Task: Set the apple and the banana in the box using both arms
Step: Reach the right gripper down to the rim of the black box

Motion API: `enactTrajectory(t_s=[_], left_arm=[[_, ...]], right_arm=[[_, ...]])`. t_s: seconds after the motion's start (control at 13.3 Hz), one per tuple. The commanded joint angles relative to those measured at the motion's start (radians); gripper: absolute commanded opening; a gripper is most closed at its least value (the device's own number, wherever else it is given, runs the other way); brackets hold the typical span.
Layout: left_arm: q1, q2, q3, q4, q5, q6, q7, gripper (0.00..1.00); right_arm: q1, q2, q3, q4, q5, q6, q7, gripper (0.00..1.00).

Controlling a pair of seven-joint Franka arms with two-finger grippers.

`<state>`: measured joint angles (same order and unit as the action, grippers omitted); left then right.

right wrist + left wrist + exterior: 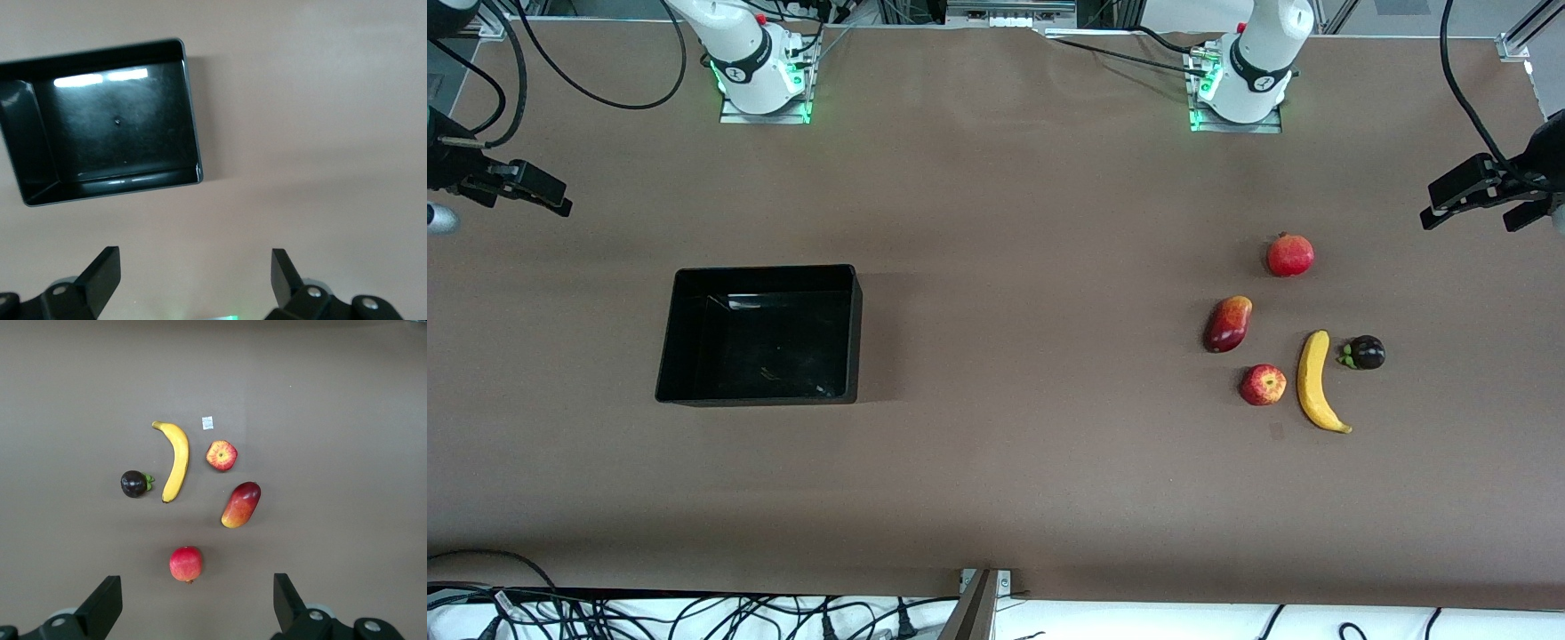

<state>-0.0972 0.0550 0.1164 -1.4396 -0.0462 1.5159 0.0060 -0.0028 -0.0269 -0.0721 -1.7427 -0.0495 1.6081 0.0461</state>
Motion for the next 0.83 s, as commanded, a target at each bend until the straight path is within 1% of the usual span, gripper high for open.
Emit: enactTrajectory(t_s=[0.0, 0.08, 0.23, 0.3, 0.45, 0.6, 0.75], left_arm=[[0.008, -0.018, -0.009, -0.022, 0.022, 0.0, 0.019, 1.0], [0.008, -0.018, -0.009, -0.022, 0.022, 0.0, 0.02, 1.0], [0.008, -0.018, -0.009, -0.022, 0.022, 0.0, 0.019, 1.0], [0.007, -0.018, -0.009, -0.022, 0.022, 0.001, 0.017, 1.0], [0.008, -0.02, -0.009, -0.022, 0.022, 0.0, 0.014, 1.0], [0.008, -0.018, -0.009, -0.022, 0.022, 0.0, 0.011, 1.0], [0.008, -0.018, -0.009, -0.022, 0.022, 0.001, 0.011, 1.0]], right_arm=[[-0.017, 0.109, 0.0, -0.018, -0.009, -0.004, 0.006, 1.0], [-0.017, 0.125, -0.003, -0.049, -0.007, 0.05, 0.009, 1.0], [-0.019, 0.121, -0.015, -0.179, 0.005, 0.207, 0.02, 1.0], [-0.02, 0.122, -0.015, -0.223, 0.013, 0.281, 0.023, 1.0], [-0.02, 0.149, -0.026, -0.294, 0.087, 0.442, 0.024, 1.0], [-0.019, 0.192, -0.025, -0.354, 0.091, 0.586, 0.024, 1.0], [-0.019, 0.24, -0.025, -0.394, 0.091, 0.674, 0.008, 1.0]])
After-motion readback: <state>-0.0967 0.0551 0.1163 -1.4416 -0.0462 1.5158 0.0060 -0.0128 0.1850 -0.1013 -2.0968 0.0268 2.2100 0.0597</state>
